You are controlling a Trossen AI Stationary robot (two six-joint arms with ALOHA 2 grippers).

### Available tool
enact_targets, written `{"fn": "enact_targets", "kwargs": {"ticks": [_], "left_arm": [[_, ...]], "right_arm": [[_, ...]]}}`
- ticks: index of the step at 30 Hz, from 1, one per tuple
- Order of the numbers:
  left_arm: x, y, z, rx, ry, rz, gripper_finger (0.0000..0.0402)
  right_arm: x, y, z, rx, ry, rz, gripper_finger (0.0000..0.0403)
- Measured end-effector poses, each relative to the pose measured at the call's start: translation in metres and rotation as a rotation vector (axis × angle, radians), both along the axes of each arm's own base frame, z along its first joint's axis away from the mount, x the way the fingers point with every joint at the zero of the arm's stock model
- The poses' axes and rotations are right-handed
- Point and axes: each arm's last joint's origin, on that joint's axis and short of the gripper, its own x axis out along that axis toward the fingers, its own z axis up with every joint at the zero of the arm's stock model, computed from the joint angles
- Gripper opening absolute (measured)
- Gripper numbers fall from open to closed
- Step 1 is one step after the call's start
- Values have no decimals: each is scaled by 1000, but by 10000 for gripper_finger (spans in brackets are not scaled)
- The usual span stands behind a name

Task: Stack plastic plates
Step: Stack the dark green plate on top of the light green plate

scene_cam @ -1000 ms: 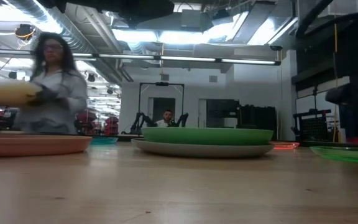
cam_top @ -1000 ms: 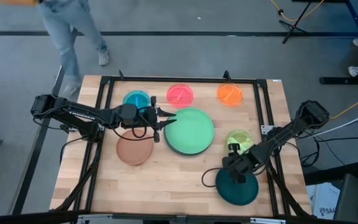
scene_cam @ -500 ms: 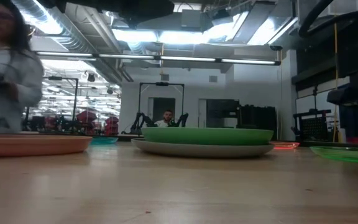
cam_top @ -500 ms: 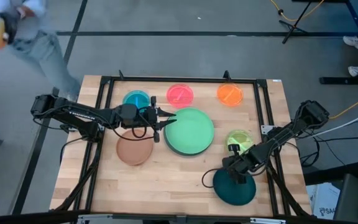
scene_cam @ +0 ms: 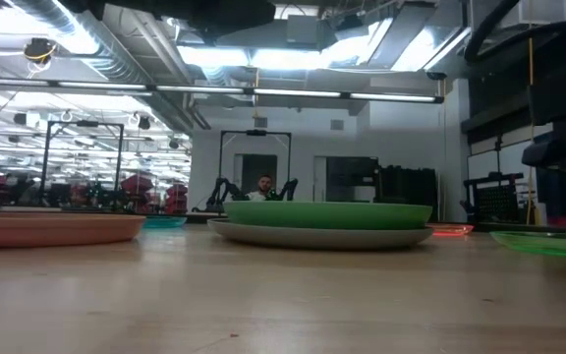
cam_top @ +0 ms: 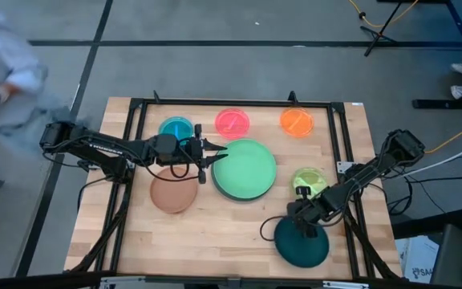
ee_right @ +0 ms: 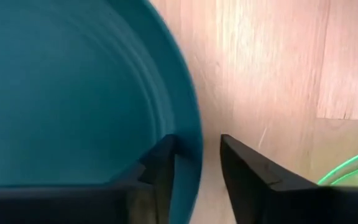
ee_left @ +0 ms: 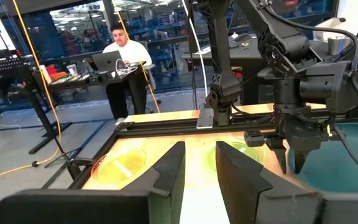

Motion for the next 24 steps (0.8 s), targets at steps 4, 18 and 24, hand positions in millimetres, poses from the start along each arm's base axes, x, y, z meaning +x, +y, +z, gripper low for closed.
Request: {"fn": "enact_targets", "kwargs": {"ticks": [4, 18, 24], "left_arm": [[0, 0, 0, 0, 0, 0, 82], [0, 0, 0, 0, 0, 0, 82], [0, 0, 0, 0, 0, 0, 82]], "right_arm": [[4, 3, 6, 11, -11, 1, 143], [5, 6, 9, 64, 0, 15, 116], [5, 6, 9, 59, -3, 16, 69]]}}
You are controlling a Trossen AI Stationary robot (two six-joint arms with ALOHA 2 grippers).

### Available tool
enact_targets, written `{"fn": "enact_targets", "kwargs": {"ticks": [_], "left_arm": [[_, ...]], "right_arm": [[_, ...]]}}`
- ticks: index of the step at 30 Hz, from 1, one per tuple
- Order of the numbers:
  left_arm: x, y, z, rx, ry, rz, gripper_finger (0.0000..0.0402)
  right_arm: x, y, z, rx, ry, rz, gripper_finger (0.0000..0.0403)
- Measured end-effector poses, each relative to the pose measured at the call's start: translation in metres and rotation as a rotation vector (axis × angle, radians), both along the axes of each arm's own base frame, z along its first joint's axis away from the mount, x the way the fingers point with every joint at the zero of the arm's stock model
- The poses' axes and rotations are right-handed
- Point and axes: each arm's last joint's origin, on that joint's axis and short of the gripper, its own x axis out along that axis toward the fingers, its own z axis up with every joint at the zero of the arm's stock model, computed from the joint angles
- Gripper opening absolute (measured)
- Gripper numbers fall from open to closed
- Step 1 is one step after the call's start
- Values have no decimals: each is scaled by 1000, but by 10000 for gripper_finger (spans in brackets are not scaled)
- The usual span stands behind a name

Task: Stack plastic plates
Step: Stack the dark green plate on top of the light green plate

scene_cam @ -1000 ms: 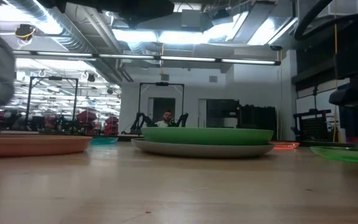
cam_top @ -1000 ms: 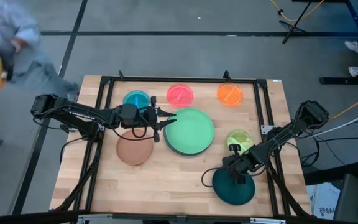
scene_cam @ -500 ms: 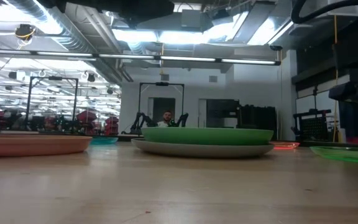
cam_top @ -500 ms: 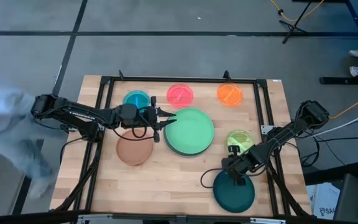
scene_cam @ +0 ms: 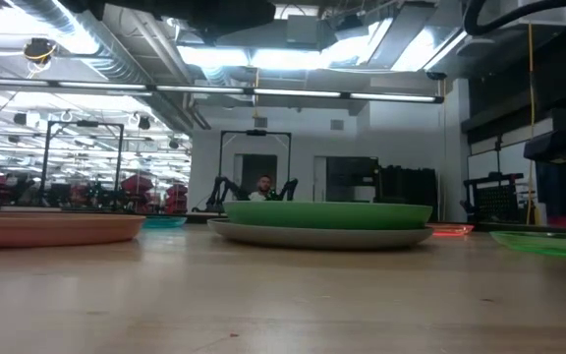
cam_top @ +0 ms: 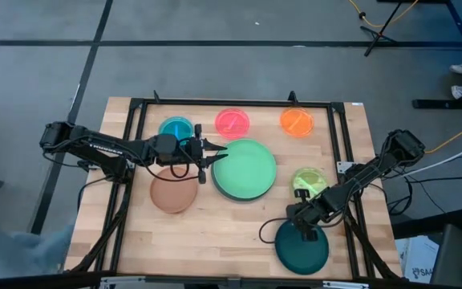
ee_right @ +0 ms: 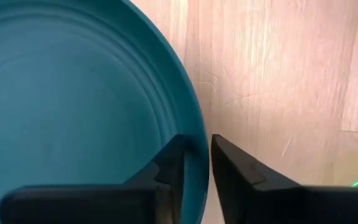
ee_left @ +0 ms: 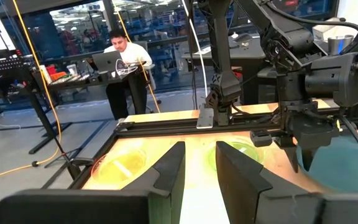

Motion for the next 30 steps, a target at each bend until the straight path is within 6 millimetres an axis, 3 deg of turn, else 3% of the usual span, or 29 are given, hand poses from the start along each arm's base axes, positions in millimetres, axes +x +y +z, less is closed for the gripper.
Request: {"fn": "enact_targets", "kwargs": {"ticks": [6, 14, 24, 30], "left_arm": [[0, 0, 0, 0, 0, 0, 82], [0, 0, 0, 0, 0, 0, 82], [0, 0, 0, 0, 1, 0, 82], [0, 0, 0, 0, 1, 0, 82]], "right_arm": [[3, -3, 0, -3, -5, 20, 8], [14, -12, 7, 12, -11, 31, 5], [44, -20, 41, 29, -116, 30, 6], [59, -36, 59, -24, -159, 48, 2]]}}
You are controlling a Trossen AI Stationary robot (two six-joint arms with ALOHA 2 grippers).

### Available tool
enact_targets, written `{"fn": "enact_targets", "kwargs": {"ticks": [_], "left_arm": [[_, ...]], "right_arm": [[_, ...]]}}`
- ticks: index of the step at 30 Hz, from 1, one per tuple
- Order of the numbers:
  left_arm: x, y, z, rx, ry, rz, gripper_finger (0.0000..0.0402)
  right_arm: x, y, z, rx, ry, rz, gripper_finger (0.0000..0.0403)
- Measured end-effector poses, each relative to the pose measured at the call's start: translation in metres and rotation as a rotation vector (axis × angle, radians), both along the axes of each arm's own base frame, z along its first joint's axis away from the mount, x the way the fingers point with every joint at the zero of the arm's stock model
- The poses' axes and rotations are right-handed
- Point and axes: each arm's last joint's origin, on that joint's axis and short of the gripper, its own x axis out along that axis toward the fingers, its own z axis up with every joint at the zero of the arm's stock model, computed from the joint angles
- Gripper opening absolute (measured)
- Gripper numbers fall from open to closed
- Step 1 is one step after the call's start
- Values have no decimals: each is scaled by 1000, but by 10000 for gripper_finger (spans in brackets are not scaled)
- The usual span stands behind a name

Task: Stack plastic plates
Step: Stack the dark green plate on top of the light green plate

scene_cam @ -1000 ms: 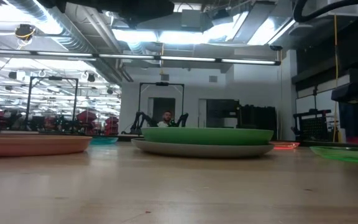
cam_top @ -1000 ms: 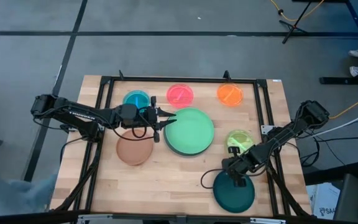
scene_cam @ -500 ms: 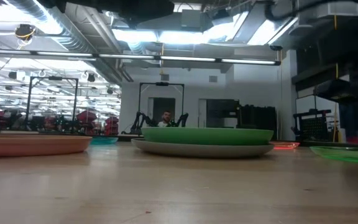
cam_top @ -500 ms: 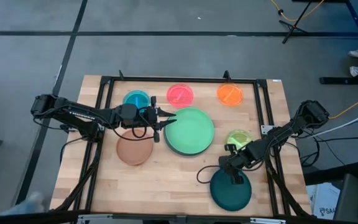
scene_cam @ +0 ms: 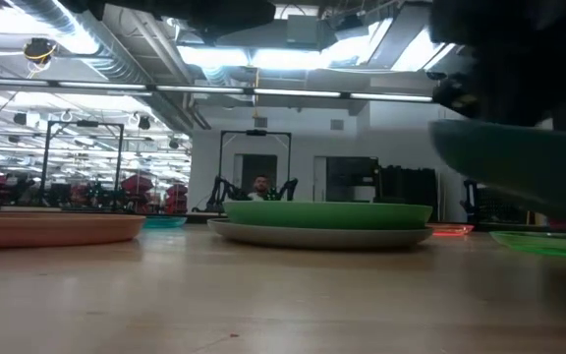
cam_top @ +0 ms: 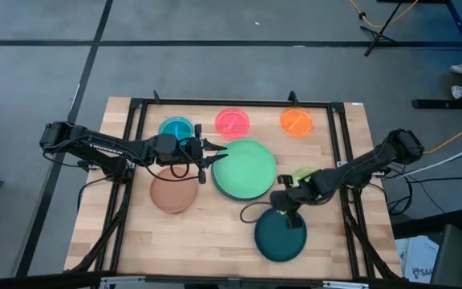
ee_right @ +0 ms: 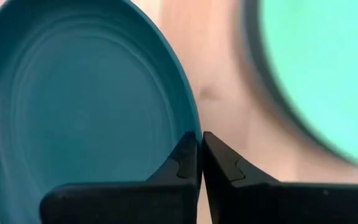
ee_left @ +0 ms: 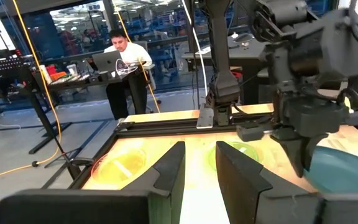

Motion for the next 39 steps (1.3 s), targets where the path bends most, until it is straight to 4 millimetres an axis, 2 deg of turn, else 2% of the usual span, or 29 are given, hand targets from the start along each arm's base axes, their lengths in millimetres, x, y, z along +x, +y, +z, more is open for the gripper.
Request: {"fn": "enact_targets", "kwargs": {"ticks": [6, 15, 25, 31, 36, 39], "left_arm": [[0, 0, 0, 0, 3, 0, 82], [0, 0, 0, 0, 4, 0, 82], [0, 0, -1, 0, 7, 0, 82], [0, 0, -1, 0, 7, 1, 82], [0, 0, -1, 0, 6, 1, 82], [0, 0, -1, 0, 6, 1, 82]], "right_arm": [[14, -26, 9, -38, -43, 4, 1], [25, -79, 15, -65, -85, -71, 2], [29, -137, 36, -25, -276, -170, 2], [30, -169, 42, -14, -367, -264, 3], [28, -190, 44, -17, -412, -352, 3], [26, -195, 44, -12, -408, -367, 3]]}}
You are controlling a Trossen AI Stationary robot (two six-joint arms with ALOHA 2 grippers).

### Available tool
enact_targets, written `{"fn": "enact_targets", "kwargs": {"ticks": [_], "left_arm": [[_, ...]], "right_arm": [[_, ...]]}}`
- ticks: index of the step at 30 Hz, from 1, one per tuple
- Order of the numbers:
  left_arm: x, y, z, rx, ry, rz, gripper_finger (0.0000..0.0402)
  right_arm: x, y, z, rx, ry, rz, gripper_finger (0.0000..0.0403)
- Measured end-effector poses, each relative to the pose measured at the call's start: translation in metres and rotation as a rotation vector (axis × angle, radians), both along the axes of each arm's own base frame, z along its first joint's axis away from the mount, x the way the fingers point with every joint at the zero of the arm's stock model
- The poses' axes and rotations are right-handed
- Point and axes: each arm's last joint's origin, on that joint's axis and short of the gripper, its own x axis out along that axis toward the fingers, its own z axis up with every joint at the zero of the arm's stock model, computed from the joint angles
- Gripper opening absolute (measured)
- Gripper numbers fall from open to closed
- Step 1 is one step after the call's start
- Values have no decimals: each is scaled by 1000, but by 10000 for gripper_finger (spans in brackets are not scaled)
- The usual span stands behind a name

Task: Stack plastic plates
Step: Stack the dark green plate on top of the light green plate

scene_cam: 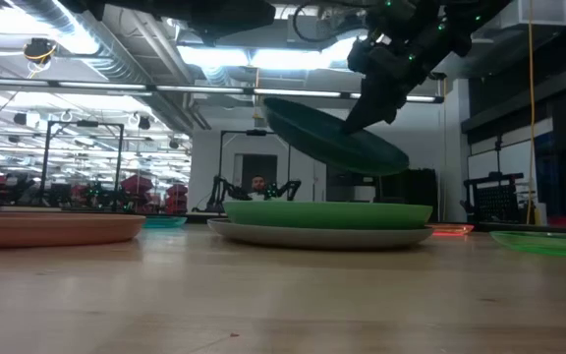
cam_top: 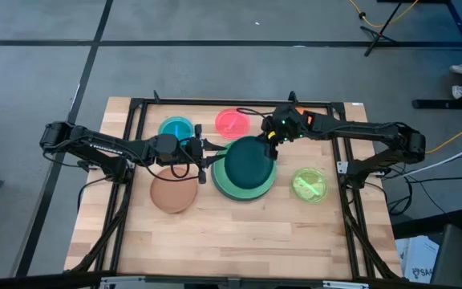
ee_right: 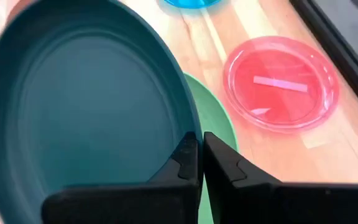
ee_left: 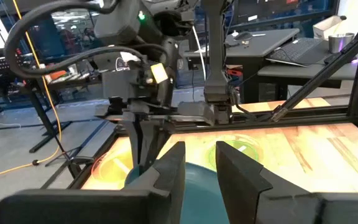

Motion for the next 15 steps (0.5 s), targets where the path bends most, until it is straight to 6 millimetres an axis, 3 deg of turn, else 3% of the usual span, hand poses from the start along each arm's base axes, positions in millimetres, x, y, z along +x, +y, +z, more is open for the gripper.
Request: {"fn": "enact_targets", "kwargs": {"ticks": [15], "left_arm": [[0, 0, 0, 0, 0, 0, 82]], "right_arm": [[20, -7, -36, 15, 89, 9, 3]]}}
